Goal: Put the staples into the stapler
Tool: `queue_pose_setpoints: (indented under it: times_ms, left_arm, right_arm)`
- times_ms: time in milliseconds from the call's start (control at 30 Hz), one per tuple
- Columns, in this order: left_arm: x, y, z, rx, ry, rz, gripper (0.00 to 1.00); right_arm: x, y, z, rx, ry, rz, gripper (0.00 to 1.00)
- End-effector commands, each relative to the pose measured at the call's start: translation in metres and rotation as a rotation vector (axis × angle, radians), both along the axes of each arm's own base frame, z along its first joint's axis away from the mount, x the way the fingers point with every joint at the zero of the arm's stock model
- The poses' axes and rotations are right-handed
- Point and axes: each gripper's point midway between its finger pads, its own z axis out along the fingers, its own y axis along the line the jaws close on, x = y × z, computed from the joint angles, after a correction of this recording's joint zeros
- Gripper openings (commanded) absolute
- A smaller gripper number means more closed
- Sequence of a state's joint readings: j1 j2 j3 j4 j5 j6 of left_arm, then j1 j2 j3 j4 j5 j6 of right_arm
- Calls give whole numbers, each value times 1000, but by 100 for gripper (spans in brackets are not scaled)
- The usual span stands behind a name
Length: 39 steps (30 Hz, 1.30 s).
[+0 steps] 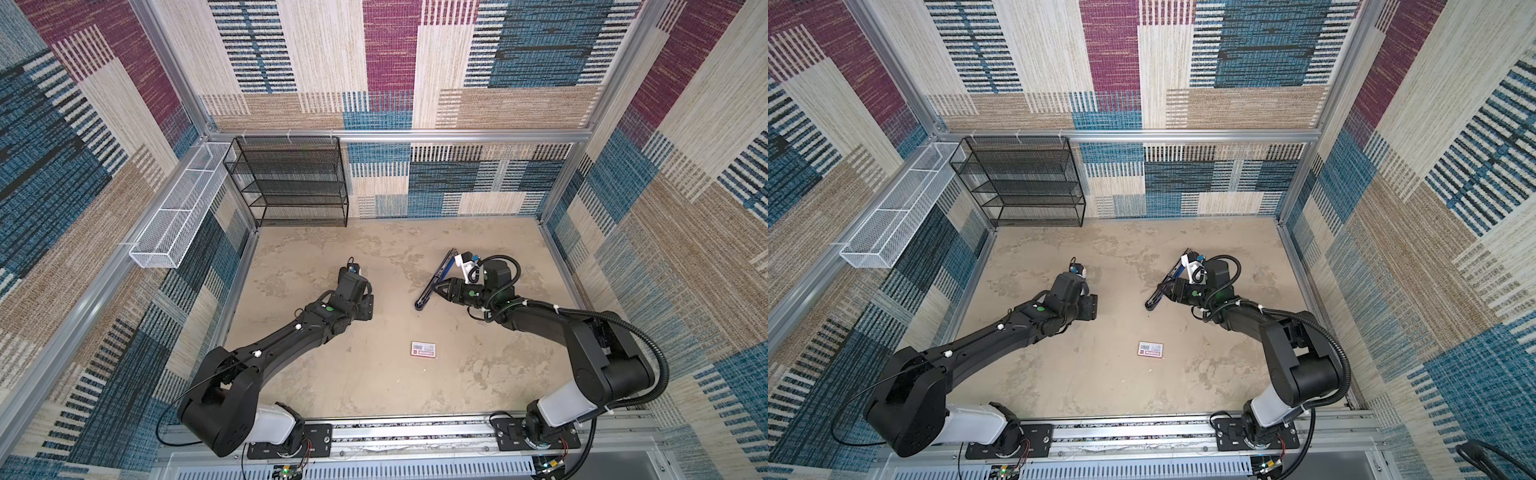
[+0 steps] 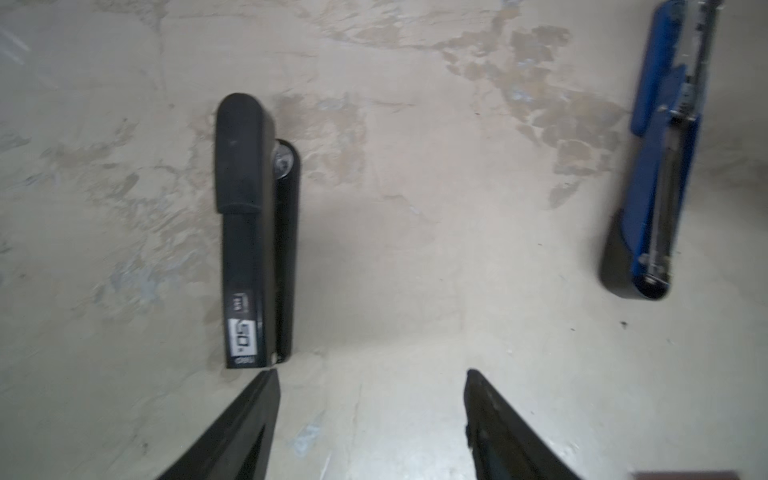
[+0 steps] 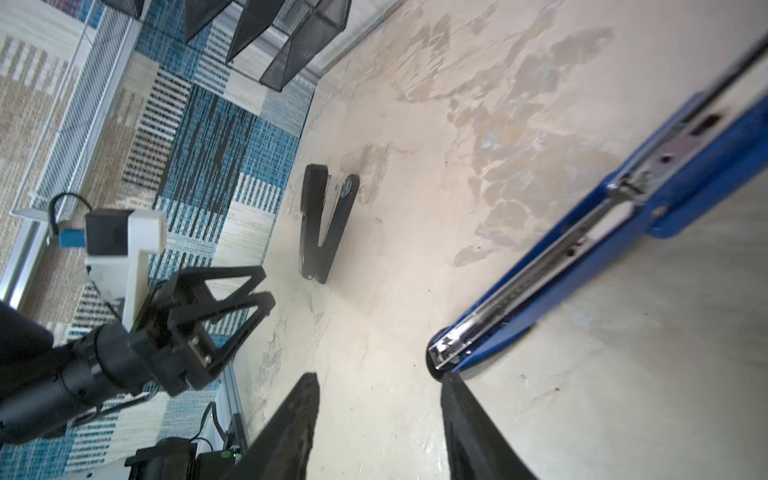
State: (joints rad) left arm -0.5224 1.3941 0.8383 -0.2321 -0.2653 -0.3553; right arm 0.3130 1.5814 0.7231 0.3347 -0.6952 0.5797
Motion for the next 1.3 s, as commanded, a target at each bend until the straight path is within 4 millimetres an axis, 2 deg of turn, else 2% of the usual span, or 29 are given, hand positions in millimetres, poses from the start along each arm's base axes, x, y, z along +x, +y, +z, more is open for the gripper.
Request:
queue_pose_setpoints:
  times_ms: [0,200,400,633,733,967,1267]
  left_arm:
    - [7,24,1,9,19,97,76]
    - [42,48,-4,28,47,164,77]
    - [80,61,-12,50,88,195,77]
    - [112,55,-28,38,136,166,75]
    - [122,46,-34,22,156,138,74]
    - [129,39,-38,1,179,125,67]
    - [115,32,-41,-45,206,105,47]
  right_arm:
    - [-4,14,-6,-37,-5,27,51]
    - [-20,47,-8,-53,-7,104,51]
    - [-31,62,-8,-66,-11,142,51]
    - [-34,64,-14,-76,2,143,51]
    - [-34,64,-17,-81,13,143,51]
    - [-32,65,-20,-87,22,144,50]
    - [-28,68,-22,-95,25,154,49]
